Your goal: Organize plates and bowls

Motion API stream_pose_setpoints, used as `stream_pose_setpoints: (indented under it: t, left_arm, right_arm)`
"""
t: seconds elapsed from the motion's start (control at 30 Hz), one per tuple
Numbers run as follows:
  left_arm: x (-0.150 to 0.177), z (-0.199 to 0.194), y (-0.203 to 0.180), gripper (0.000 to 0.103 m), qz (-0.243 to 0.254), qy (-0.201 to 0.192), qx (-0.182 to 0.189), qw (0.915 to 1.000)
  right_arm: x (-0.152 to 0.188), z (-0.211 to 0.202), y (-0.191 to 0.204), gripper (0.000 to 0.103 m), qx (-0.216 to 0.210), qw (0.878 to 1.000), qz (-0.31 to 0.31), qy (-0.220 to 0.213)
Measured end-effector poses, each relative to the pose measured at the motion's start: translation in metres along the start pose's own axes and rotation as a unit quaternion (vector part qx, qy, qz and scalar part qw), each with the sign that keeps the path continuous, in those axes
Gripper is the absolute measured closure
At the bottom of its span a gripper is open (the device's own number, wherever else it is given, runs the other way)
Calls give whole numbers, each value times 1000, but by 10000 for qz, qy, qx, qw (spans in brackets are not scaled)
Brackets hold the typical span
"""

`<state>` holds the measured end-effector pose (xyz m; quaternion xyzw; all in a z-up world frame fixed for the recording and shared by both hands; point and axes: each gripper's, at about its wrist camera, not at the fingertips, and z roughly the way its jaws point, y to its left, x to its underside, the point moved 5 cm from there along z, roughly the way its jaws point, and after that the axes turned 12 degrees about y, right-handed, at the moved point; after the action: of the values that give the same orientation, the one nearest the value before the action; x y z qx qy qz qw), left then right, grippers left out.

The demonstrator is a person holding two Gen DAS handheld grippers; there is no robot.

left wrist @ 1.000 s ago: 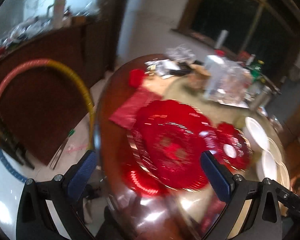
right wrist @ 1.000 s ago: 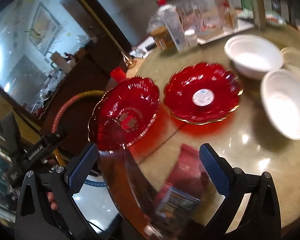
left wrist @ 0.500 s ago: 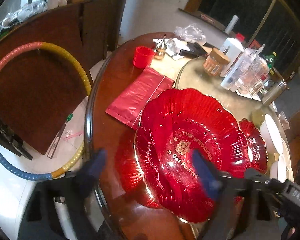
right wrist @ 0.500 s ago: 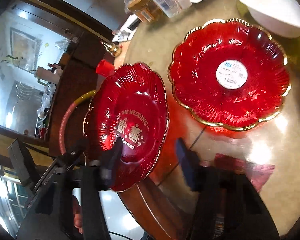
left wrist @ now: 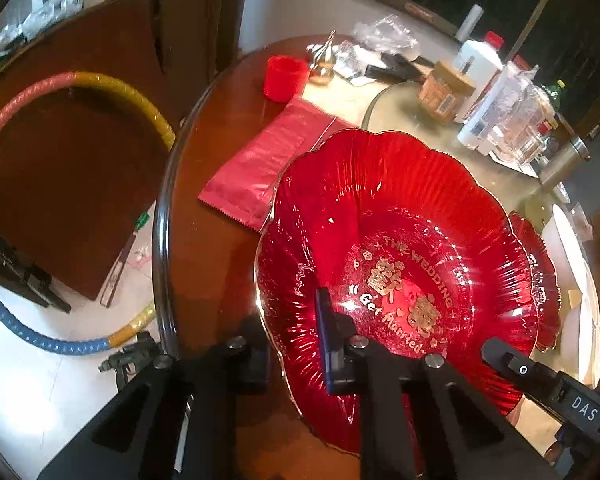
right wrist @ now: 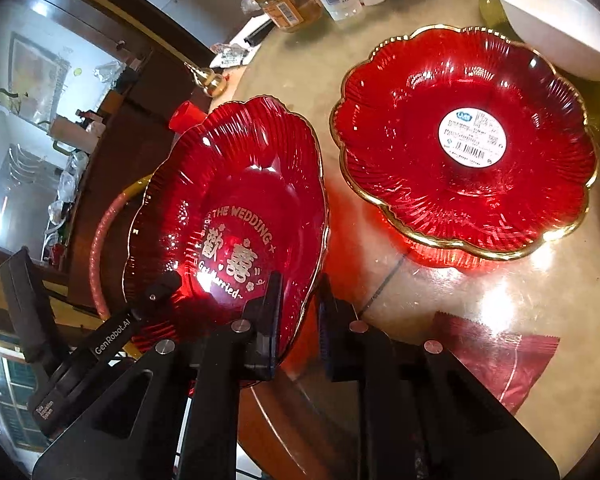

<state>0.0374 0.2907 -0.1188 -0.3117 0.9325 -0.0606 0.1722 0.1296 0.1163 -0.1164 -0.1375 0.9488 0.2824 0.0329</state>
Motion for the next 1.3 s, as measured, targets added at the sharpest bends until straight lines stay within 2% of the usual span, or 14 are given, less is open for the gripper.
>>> stream_pose_setpoints:
  t: [0.23,0.53,0.6,0.63,0.67,0.73,0.9,1.03,1.1,1.17,1.27,1.3]
  left_arm:
    - [-3,-25,-7,87,101,-368,-44,9993]
    - [1,2,-6,86,150,-21,-156,9998]
    - [1,7,-8,77,185,48,-133,9997]
    - [1,8,-9,60,214,59,-107,9997]
    - [0,7,-9,38,227,28,-102,9997]
    - [0,1,-8,23,219,-145,-87,9996]
    - [-3,-17,3,23,-21,-404,-43,9992]
    - [-5,-37,15,23,-254,-717,-78,9971]
    - [-8,-52,12,23,-279,-891,43,9956]
    - [-14,-70,-6,21,-72,-1041,258,9942]
    - [-23,-86,-51,19,610,-1009,429,9921]
    - [-28,-88,-73,19,926,-874,518,9905]
  right_arm:
    - [2,-20,8,88,-90,9995,-226,-184]
    - [2,1,-7,85,-93,9996,94,237]
    - [2,-1,-8,84,-193,9995,107,213]
    - [2,-2,-7,81,-178,9996,97,185]
    - [2,-5,-7,78,-175,9997,66,146]
    - [4,-9,-8,78,-226,9997,62,106]
    - [10,-33,-22,78,-532,9983,212,-80]
    - [19,-68,-51,78,-788,9948,464,-455]
    - [23,-83,-69,72,-840,9918,694,-671]
    - [24,-96,-88,48,-854,9880,956,-862]
    - [24,-109,-109,47,-906,9816,1317,-1046]
    - [22,-111,-113,47,-924,9805,1361,-1070]
